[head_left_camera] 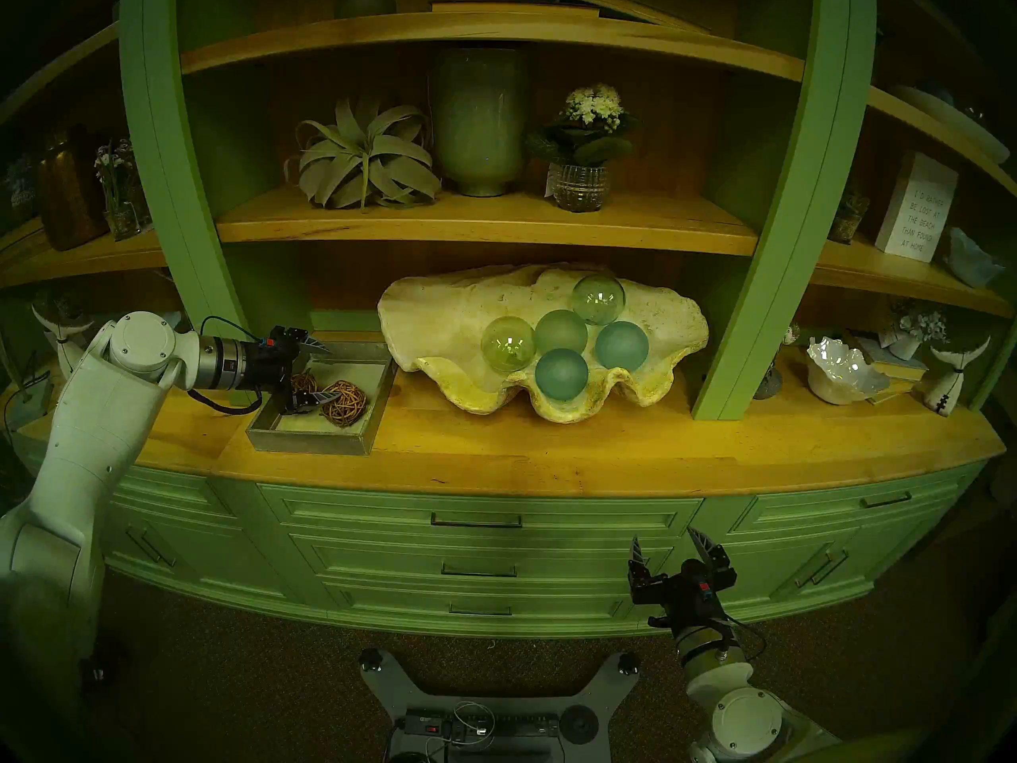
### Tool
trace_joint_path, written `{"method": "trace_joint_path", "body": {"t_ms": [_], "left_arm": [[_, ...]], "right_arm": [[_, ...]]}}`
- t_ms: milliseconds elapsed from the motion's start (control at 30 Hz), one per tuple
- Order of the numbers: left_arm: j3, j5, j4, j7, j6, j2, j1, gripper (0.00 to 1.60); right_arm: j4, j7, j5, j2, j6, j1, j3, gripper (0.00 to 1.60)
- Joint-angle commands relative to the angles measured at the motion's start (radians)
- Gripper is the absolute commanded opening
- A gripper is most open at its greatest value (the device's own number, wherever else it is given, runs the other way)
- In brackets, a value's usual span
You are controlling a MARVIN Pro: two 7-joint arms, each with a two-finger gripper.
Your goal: Put wooden balls into bowl
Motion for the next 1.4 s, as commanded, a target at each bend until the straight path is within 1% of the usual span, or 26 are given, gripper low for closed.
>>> {"method": "trace_joint_path", "body": {"t_ms": [0,33,67,167,267,333,400,433,500,633,667,700,733,800,833,933,967,1067,1133,1167,1233,1267,1300,1367], "left_arm": [[0.024,0.004,0.05,-0.066,-0.012,-0.044,-0.106,1.6],[0.038,0.007,0.078,-0.087,-0.016,-0.049,-0.132,1.6],[0.035,0.006,0.08,-0.097,-0.022,-0.05,-0.128,1.6],[0.046,0.008,0.119,-0.142,-0.042,-0.052,-0.157,1.6],[0.063,0.01,0.164,-0.204,-0.061,-0.047,-0.2,1.6],[0.063,0.01,0.178,-0.237,-0.076,-0.041,-0.211,1.6],[0.073,0.013,0.208,-0.272,-0.087,-0.037,-0.243,1.6],[0.062,0.012,0.199,-0.281,-0.091,-0.032,-0.234,1.6],[0.068,0.014,0.228,-0.31,-0.101,-0.03,-0.262,1.6],[0.069,0.023,0.258,-0.31,-0.116,-0.03,-0.291,1.6],[0.062,0.024,0.256,-0.31,-0.117,-0.029,-0.286,1.6],[0.072,0.028,0.279,-0.31,-0.123,-0.034,-0.307,1.6],[0.065,0.028,0.277,-0.31,-0.125,-0.034,-0.303,1.6],[0.075,0.036,0.304,-0.31,-0.135,-0.039,-0.325,1.6],[0.07,0.037,0.299,-0.31,-0.138,-0.039,-0.319,1.6],[0.092,0.041,0.342,-0.31,-0.158,-0.054,-0.351,1.6],[0.088,0.039,0.339,-0.31,-0.161,-0.057,-0.344,1.6],[0.105,0.037,0.372,-0.31,-0.172,-0.075,-0.37,1.6],[0.131,0.039,0.397,-0.31,-0.182,-0.086,-0.394,1.6],[0.128,0.037,0.39,-0.31,-0.184,-0.088,-0.385,1.6],[0.158,0.041,0.424,-0.31,-0.197,-0.099,-0.41,1.6],[0.152,0.036,0.415,-0.31,-0.197,-0.1,-0.398,1.6],[0.175,0.037,0.44,-0.31,-0.206,-0.105,-0.418,1.6],[0.201,0.032,0.458,-0.31,-0.212,-0.11,-0.428,1.6]], "right_arm": [[-0.03,0.0,-0.002,-0.001,-0.008,0.01,0.002,1.6],[-0.03,0.0,-0.002,-0.001,-0.008,0.009,0.002,1.6],[-0.03,0.0,-0.002,-0.001,-0.008,0.009,0.002,1.6],[-0.032,0.0,-0.002,-0.001,-0.008,0.009,0.002,1.6],[-0.033,0.0,-0.002,0.0,-0.008,0.008,0.002,1.6],[-0.033,0.0,-0.002,0.0,-0.008,0.008,0.002,1.6],[-0.034,0.0,-0.002,0.0,-0.008,0.008,0.003,1.6],[-0.034,0.0,-0.002,0.0,-0.008,0.008,0.003,1.6],[-0.034,0.0,-0.002,0.0,-0.008,0.008,0.003,1.6],[-0.034,0.0,-0.002,0.0,-0.008,0.008,0.003,1.6],[-0.034,0.0,-0.002,0.0,-0.008,0.008,0.003,1.6],[-0.034,0.0,-0.002,0.0,-0.008,0.007,0.003,1.6],[-0.034,-0.001,-0.002,0.0,-0.008,0.007,0.003,1.6],[-0.035,-0.001,-0.002,0.0,-0.008,0.007,0.003,1.6],[-0.035,-0.001,-0.002,0.0,-0.008,0.007,0.003,1.6],[-0.036,-0.001,-0.002,0.0,-0.008,0.007,0.003,1.6],[-0.036,-0.001,-0.002,0.0,-0.008,0.007,0.003,1.6],[-0.036,-0.001,-0.002,0.0,-0.008,0.006,0.003,1.6],[-0.036,-0.001,-0.002,0.0,-0.008,0.006,0.003,1.6],[-0.036,-0.001,-0.002,0.0,-0.008,0.006,0.003,1.6],[-0.037,-0.001,-0.002,0.0,-0.008,0.006,0.003,1.6],[-0.036,-0.001,-0.002,0.0,-0.008,0.006,0.003,1.6],[-0.037,-0.001,-0.002,0.0,-0.008,0.006,0.003,1.6],[-0.037,-0.001,-0.002,0.0,-0.008,0.006,0.003,1.6]]}}
